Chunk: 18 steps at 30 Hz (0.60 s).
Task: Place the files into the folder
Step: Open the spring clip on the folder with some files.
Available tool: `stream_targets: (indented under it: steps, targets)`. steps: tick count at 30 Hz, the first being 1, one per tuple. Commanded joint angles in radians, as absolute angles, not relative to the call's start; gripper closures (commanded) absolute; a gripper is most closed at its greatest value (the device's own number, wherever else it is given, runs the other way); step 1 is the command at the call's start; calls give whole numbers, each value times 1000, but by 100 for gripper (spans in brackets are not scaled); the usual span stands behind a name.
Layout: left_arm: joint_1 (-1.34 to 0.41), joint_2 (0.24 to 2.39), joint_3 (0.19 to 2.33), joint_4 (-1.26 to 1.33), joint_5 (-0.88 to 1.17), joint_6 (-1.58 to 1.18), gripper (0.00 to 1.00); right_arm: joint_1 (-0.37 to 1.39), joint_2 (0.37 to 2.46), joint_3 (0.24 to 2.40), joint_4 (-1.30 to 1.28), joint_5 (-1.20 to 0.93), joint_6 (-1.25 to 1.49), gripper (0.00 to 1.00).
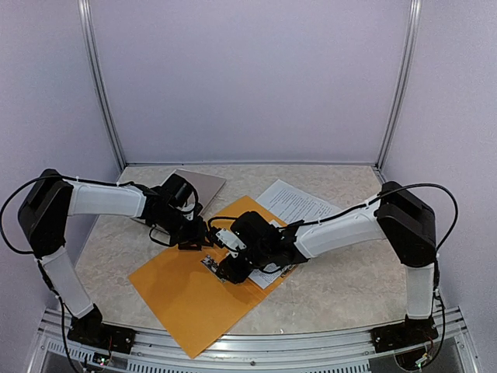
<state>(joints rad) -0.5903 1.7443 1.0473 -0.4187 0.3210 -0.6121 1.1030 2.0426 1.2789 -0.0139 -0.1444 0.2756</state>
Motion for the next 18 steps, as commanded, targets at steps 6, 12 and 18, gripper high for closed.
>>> stream_targets:
  steps: [6,12,18]
  targets:
    - [-581,1763,1033,-400,341,-591,58,1130,2094,1278,-65,-110,278,69]
    - [-581,1761,1027,-392,348,-591,58,1131,2097,1251,-60,-105,285,79]
    - [-581,1756,999,-340,419,-560,59,1131,2085,1216,-53,-90,291,88]
